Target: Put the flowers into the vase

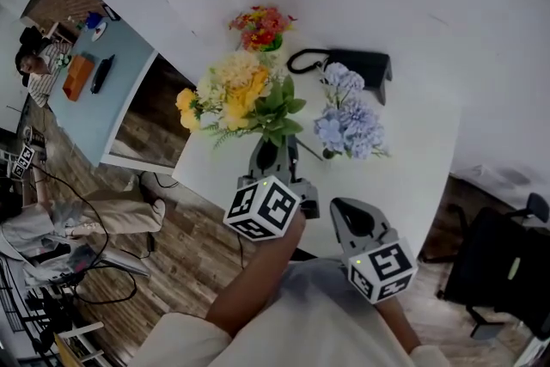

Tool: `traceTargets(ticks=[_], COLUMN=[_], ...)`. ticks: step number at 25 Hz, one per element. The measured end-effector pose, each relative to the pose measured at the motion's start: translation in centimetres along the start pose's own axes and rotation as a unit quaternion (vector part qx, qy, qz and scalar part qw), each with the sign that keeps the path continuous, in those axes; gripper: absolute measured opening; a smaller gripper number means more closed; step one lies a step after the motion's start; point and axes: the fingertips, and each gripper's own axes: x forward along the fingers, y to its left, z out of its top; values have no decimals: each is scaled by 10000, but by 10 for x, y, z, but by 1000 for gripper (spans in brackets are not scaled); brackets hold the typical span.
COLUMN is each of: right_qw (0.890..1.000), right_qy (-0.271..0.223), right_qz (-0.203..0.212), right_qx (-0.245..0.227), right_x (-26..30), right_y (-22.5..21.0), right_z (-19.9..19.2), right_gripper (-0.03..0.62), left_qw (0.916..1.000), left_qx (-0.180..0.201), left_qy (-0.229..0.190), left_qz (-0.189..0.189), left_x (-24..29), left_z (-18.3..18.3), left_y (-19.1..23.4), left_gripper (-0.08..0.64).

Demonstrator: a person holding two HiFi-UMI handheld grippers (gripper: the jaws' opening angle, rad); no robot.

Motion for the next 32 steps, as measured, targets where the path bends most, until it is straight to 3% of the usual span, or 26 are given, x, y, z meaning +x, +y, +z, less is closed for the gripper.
traceTargets(ticks=[7,21,32], right_qw=[10000,9997,9998], right_qy=[39,78,62], right_qz=[-59,-154,-120], right_qx=[42,157,162], right_x=[0,0,-2], right_y=[-5,-16,-16], right_z=[-2,-4,-5], right_gripper=[23,23,23], left_qw=[10000,9978,9903], left_qx=[43,565,1239], left_qy=[57,346,635], left_qz=[60,77,-18], left_x=[10,13,2], left_z=[-11,-48,-76], left_y=[-1,-6,-11], left_gripper=[48,49,66])
